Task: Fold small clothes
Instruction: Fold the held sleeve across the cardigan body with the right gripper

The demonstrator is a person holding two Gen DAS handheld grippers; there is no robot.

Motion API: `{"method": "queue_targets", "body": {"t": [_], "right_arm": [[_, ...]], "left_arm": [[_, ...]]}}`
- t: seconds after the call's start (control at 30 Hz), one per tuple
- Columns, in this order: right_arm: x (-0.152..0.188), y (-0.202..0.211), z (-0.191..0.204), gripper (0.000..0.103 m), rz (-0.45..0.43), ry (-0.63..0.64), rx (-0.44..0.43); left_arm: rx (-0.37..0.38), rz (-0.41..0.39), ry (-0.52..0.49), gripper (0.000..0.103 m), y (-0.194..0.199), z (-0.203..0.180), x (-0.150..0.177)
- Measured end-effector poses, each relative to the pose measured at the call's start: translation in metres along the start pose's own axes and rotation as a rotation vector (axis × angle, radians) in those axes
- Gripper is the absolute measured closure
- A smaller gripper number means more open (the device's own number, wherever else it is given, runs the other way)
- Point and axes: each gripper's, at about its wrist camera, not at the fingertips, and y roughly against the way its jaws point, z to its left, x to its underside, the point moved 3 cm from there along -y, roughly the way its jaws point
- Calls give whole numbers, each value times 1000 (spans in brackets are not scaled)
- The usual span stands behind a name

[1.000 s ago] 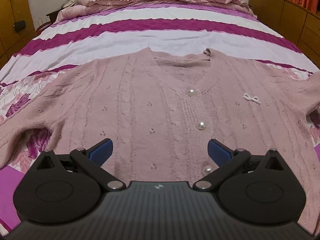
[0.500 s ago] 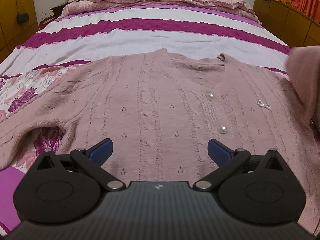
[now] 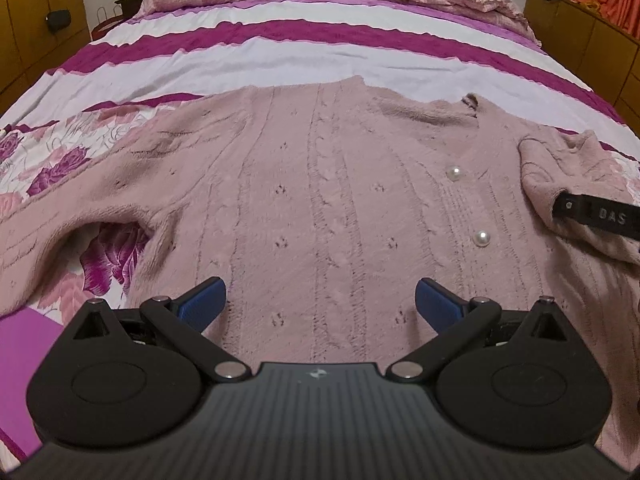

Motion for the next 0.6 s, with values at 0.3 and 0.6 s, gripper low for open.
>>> {"method": "queue_targets", "body": {"t": [0.3, 0.6], "right_arm": [[10, 45, -13, 39, 14, 21, 11], [21, 74, -67, 39, -3, -80, 60]], "left_arm": [[5, 1, -13, 0, 4, -8, 2], [-1, 13, -14, 0, 7, -16, 4]]}}
